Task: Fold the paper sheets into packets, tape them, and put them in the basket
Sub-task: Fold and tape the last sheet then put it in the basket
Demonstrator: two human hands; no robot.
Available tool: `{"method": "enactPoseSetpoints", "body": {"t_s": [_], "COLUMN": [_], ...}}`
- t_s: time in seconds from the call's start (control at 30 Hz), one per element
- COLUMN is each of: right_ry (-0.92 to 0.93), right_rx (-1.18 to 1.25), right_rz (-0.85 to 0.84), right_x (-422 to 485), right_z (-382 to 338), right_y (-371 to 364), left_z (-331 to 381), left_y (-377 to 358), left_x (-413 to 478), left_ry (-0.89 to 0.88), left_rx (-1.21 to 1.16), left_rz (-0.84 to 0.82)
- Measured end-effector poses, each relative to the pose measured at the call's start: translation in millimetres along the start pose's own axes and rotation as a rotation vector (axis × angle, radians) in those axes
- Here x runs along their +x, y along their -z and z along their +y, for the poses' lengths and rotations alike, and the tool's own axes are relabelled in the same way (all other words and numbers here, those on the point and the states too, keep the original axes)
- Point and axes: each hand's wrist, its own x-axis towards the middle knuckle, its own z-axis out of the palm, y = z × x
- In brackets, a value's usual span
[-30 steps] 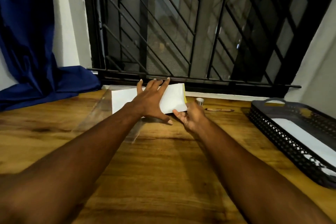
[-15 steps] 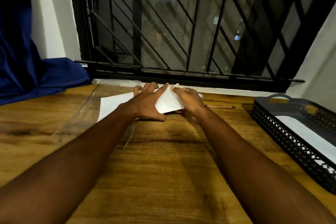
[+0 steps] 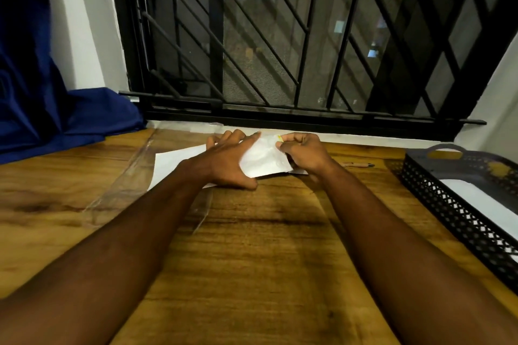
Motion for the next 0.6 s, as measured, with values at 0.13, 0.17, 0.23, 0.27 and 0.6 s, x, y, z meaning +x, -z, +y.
{"method": "enactPoseSetpoints", "body": {"t_s": [0.13,0.17,0.23,0.27,0.6], "right_ry": [-0.136,-0.16,-0.18,-0.184,-0.09], "right_rx": [0.148,0.203,0.261,0.268,0.032], "right_rz": [-0.165,-0.199,-0.248,-0.263,-0.335], "right_x": [-3.9,-3.7,-5.5,-6.6,-12.2], "right_z": [-2.2,0.0,2.0,2.2,-3.5], "right_y": [8.6,8.8,9.3,10.2,16.7], "left_z": [2.8,5.9,14.1,17.5,15.4], "left_y": [3.2,3.9,5.2,5.3,1.1], "left_x": [-0.8,-1.8,-3.2,-2.9,0.7], "left_ry": [0.039,0.051,0.062,0.06,0.027], "left_rx": [-0.034,-0.062,-0.129,-0.154,-0.215], "left_rz": [-0.046,-0.065,-0.1,-0.108,-0.055]}}
